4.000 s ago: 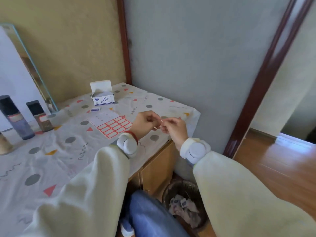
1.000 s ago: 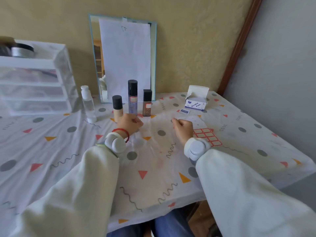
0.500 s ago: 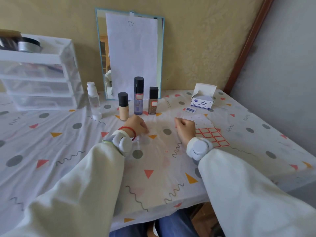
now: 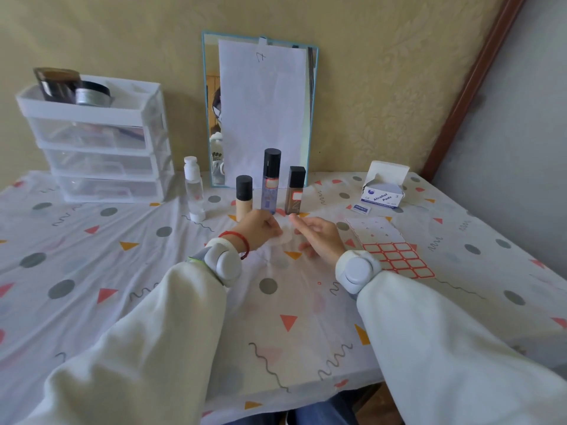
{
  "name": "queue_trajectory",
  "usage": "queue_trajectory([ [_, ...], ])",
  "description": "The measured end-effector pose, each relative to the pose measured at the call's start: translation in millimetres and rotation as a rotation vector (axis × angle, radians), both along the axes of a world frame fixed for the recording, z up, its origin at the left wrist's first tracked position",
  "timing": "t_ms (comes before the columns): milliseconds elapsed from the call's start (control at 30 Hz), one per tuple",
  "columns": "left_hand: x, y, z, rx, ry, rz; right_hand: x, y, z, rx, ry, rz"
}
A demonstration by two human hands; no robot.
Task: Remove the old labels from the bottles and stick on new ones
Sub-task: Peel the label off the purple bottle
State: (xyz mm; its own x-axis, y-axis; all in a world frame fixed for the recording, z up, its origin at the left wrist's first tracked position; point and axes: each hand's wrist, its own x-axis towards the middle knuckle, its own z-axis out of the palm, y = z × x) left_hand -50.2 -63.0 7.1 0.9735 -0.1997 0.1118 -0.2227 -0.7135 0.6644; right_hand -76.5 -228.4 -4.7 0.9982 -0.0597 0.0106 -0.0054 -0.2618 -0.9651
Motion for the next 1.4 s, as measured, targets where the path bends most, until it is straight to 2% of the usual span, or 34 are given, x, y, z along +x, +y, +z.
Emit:
queue_trajectory([
  [133, -7, 16, 4, -0.113, -0.066, -0.012, 8, 18, -4, -0.007, 0.069, 0.105],
  [300, -7, 37, 4, -0.194, -0.040, 0.062, 22, 37, -10, -0.052, 0.007, 0.166],
  [467, -5, 54, -1, -0.213, -0.124, 0.239, 34, 55, -7, -0.004, -0.058, 0.137],
  [767, 17, 59, -16, -0.334, -0.066, 0.399, 65, 74, -11, 0.062, -0.133, 0.090],
  [900, 25, 53, -20, -0.386, -0.152, 0.371, 70, 77, -17, 0.076, -0.154, 0.067],
  [1067, 34, 52, -26, -0.472, -0.083, 0.215, 70, 80, -18, 0.080, -0.177, 0.068],
  [1200, 36, 55, -34, -0.605, -0.084, 0.168, 68, 78, -17, 0.097, -0.173, 0.080],
  [1400, 36, 55, -35, -0.586, -0.075, 0.138, 65, 76, -15, 0.037, -0.212, 0.148],
])
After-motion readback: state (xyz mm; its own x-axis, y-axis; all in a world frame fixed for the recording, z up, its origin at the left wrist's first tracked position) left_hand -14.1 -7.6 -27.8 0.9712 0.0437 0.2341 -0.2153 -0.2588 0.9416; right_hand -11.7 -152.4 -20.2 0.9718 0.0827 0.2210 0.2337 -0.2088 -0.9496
